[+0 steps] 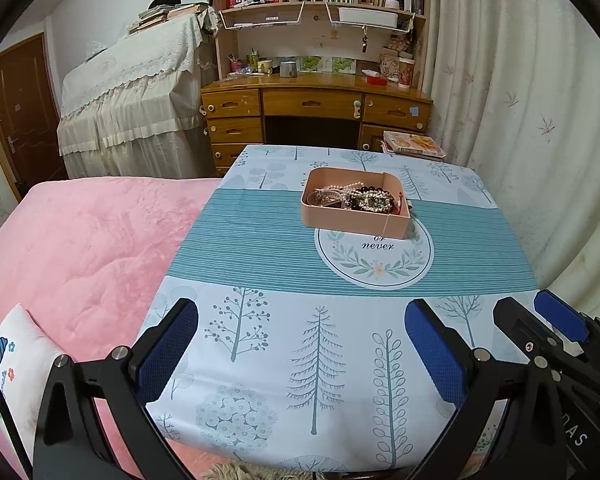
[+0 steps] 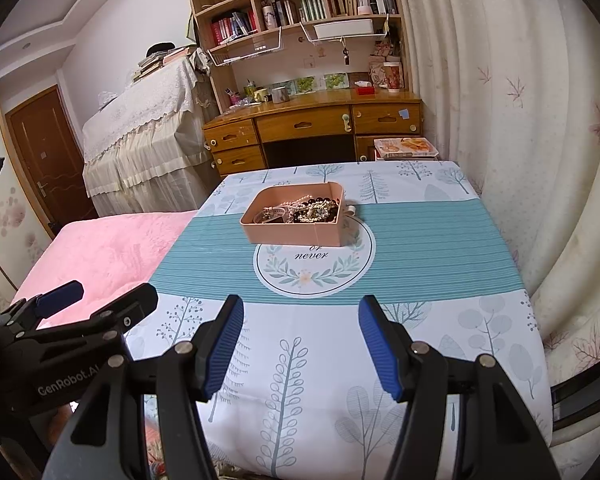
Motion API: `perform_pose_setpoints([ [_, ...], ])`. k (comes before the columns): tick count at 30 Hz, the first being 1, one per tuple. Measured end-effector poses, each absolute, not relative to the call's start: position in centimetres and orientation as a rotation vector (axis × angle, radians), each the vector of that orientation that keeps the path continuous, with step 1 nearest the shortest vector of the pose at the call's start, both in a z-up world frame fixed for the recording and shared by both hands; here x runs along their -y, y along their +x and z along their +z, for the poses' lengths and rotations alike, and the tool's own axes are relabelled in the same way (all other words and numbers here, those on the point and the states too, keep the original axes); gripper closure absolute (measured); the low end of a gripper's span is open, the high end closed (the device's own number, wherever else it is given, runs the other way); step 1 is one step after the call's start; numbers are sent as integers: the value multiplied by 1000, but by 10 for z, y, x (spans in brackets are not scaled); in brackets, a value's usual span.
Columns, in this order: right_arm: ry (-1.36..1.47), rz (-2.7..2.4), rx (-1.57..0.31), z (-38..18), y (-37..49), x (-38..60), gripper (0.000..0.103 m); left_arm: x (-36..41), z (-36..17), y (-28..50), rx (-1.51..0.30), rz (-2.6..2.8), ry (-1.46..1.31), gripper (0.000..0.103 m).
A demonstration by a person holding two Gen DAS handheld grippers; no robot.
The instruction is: Organize jewelry
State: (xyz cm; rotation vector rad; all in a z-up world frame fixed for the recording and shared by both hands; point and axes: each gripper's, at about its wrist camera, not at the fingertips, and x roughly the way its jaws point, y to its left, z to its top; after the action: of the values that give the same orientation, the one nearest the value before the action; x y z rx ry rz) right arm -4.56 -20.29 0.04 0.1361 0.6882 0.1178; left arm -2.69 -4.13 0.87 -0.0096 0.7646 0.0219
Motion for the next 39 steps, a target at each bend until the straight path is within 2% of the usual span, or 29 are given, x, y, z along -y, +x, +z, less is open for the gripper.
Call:
perform_pose_setpoints([
  [39,135,116,-680,2,-47,200,43,46,11,-29,-764,40,-9,1],
])
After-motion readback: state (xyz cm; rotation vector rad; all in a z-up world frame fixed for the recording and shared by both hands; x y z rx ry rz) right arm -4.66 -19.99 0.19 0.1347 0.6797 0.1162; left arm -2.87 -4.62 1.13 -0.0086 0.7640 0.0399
